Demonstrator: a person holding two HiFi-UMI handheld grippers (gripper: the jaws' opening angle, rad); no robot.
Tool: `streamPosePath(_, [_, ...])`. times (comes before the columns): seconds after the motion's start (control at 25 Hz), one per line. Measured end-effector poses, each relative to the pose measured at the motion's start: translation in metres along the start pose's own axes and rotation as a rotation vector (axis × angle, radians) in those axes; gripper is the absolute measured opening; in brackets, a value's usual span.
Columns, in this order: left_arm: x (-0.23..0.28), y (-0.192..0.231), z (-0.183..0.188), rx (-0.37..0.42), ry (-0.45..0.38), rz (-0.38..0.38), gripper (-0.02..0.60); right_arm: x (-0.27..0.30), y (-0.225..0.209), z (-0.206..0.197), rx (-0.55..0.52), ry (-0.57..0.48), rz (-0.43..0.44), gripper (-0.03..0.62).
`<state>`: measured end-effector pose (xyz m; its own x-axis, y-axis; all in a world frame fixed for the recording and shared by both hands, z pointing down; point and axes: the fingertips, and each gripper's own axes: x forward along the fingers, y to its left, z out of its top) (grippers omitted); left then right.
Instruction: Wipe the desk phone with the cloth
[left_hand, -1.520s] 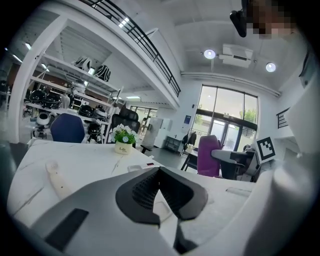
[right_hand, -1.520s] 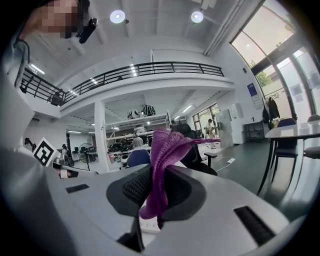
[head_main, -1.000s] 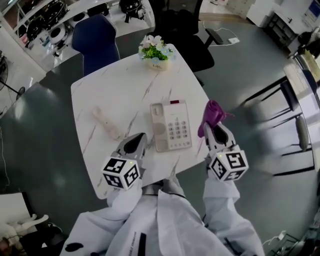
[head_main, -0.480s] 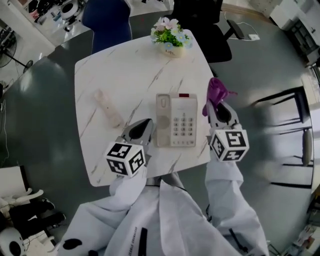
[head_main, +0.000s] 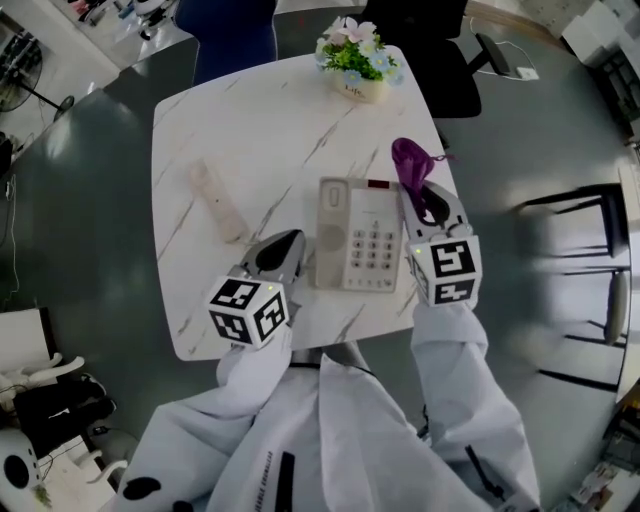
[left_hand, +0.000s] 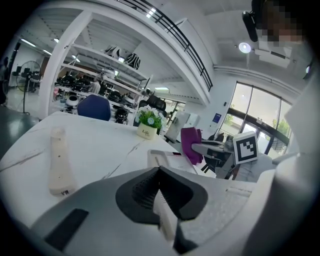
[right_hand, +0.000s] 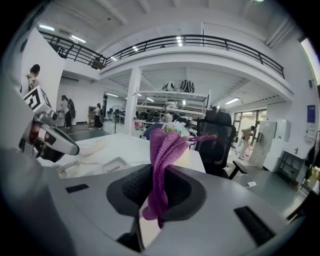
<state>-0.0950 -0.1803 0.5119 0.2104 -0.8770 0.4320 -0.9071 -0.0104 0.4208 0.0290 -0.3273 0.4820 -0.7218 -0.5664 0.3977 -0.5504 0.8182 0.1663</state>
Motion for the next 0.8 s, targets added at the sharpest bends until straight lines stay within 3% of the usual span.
streamPosePath(0.36, [0.000, -0.003, -0.009, -0.017, -0.001, 0.006, -0.003, 0.009, 0.023, -0.021, -0.076, 0.081, 0.108, 0.041])
streamPosePath(0.8, [-0.003, -0.017, -0.020, -0.029, -0.020, 0.008, -0.003, 0.011, 0.036, -0.037, -0.160, 0.173, 0.173, 0.041])
